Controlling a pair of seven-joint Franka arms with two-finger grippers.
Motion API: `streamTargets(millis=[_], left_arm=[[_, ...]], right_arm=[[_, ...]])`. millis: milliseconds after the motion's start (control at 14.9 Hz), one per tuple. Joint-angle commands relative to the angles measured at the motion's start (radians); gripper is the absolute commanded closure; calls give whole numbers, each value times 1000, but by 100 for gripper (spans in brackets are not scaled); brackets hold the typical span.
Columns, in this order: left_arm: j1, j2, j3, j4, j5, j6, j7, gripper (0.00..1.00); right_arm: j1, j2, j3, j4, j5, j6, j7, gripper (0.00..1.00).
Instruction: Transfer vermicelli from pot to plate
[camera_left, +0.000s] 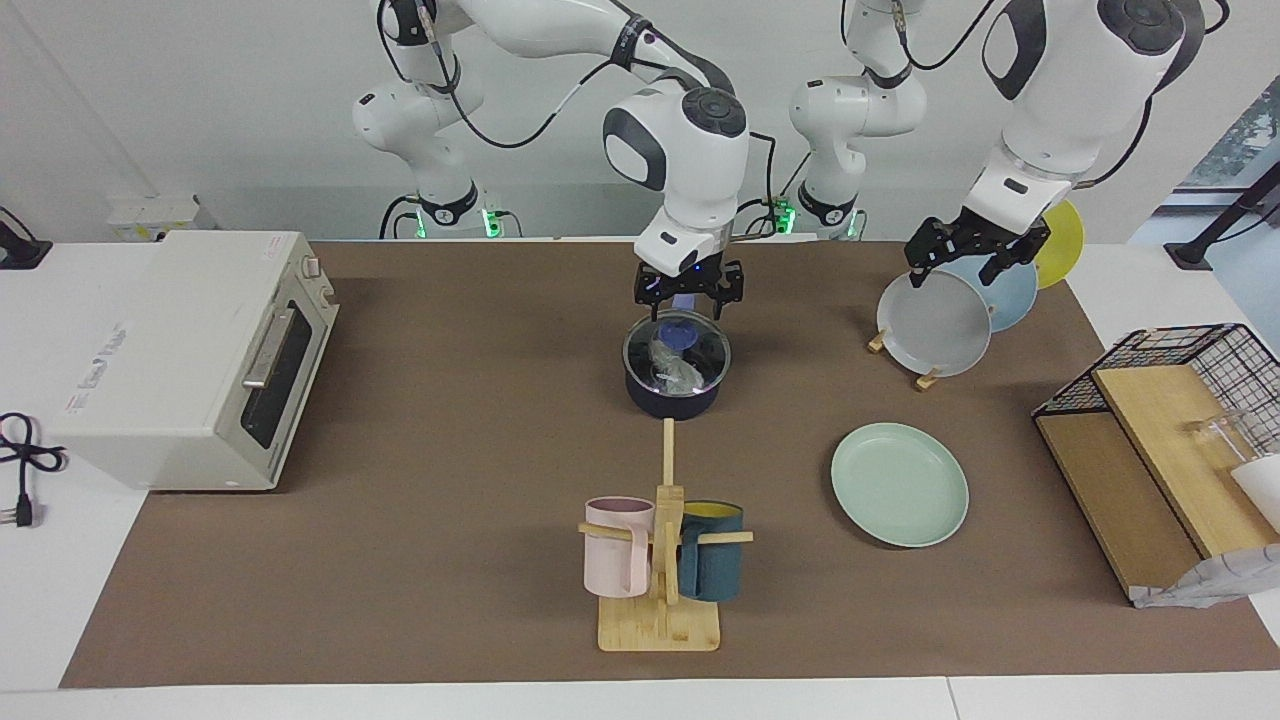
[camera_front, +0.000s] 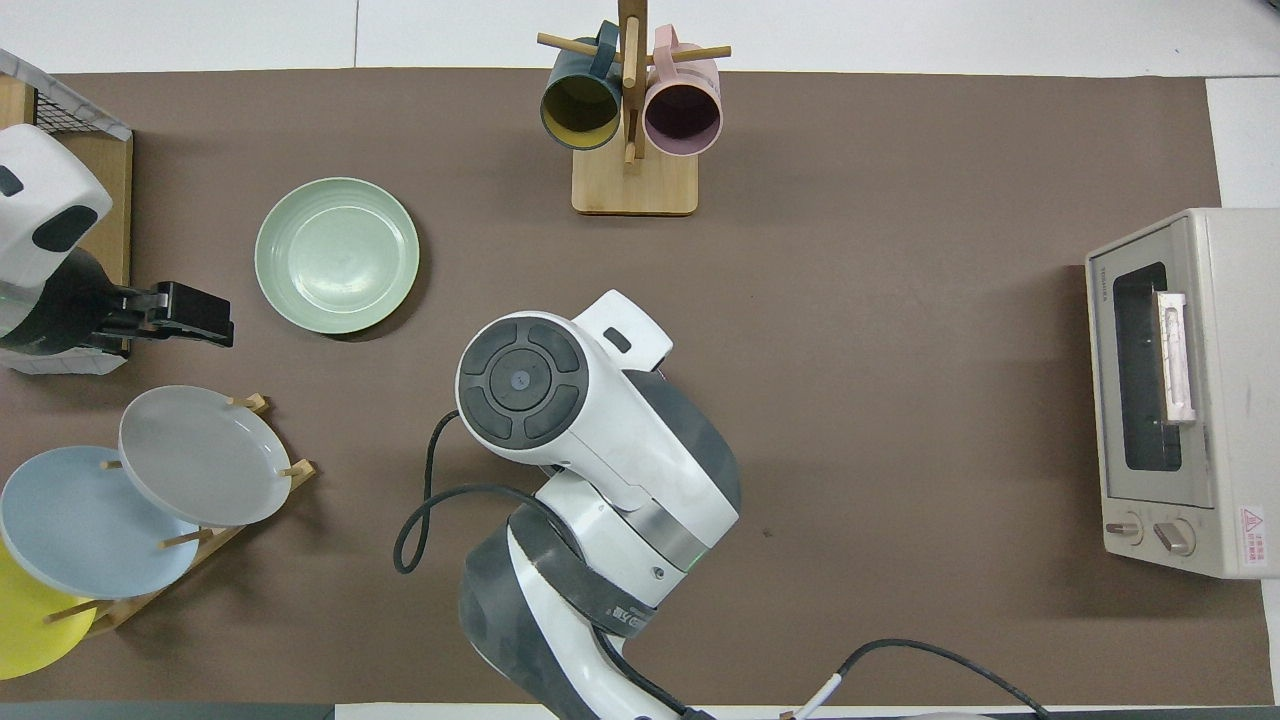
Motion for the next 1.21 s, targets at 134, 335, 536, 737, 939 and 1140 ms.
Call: streamTargets(millis=[134, 335, 536, 737, 939, 1140], left_arm=[[-3, -22, 3, -20, 21, 8, -5, 0], [-3, -22, 3, -19, 21, 8, -5, 0], [-3, -22, 4, -19, 21, 8, -5, 0], [-3, -22, 3, -19, 21, 8, -5, 0], [-3, -22, 3, -19, 21, 8, -5, 0], [-3, -22, 4, -19, 21, 8, -5, 0]], right_arm=[[0, 11, 5, -39, -16, 50, 19, 0], [0, 14, 5, -57, -16, 68, 21, 0], [1, 11, 5, -79, -16, 94, 22, 0], [1, 8, 5, -116, -16, 140, 21, 0], [0, 8, 5, -114, -16, 140, 18, 0], [-4, 8, 5, -111, -17, 136, 10, 7]])
